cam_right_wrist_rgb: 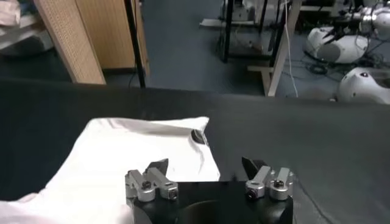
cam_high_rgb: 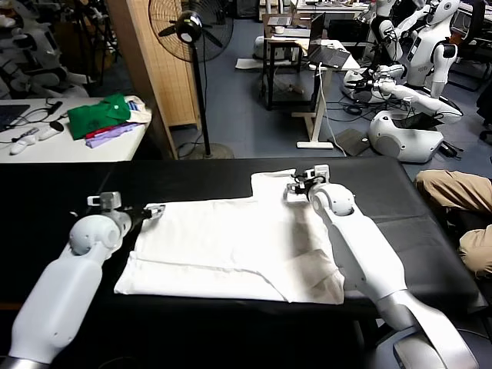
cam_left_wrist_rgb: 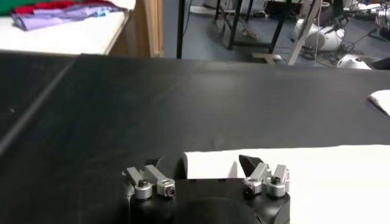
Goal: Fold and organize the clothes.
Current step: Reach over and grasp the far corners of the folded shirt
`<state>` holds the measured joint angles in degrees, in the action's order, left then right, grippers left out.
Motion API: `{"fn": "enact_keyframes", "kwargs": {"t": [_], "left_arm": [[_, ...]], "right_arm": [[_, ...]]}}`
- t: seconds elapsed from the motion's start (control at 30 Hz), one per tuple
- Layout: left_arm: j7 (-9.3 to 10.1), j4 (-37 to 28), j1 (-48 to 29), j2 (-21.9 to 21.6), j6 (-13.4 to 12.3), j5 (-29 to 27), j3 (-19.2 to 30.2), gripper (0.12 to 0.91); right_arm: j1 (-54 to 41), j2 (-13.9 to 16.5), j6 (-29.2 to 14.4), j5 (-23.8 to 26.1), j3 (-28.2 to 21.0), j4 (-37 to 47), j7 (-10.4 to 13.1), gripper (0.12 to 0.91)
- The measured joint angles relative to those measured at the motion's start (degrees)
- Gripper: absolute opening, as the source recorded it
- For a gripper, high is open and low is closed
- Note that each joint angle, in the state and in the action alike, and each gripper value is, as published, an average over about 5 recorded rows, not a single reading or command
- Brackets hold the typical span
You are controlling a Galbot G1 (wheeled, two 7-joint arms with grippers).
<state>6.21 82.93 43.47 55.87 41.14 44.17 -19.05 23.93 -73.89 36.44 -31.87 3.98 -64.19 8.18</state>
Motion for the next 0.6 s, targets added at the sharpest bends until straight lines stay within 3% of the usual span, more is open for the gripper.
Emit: {"fn": "enact_keyframes", "kwargs": {"t": [0.17, 0.23, 0.4, 0.6], "left_arm": [[-0.46, -1.49, -0.11, 0.49, -1.62, -0.98, 0.12, 0.216], [-0.75, -1.72, -0.08, 0.53, -2.46, -1.12, 0.09, 0.155], [-1.30, -1.15, 0.14, 0.55, -4.76, -1.82, -0.45, 0.140], [-1.99, 1.49, 2.27, 0.54, -6.10, -3.27, -1.87, 0.136]], "right_arm": [[0.82, -0.01, -2.47, 0.14, 0.61, -0.49, -0.41, 0.201], [1.32, 0.06, -4.29, 0.02, 0.97, -1.00, -0.56, 0.144], [3.32, 0.75, -8.74, -1.16, 2.20, -3.20, -1.55, 0.120], [6.03, 1.54, -8.48, 0.10, 3.09, -6.32, -1.68, 0.120]]}}
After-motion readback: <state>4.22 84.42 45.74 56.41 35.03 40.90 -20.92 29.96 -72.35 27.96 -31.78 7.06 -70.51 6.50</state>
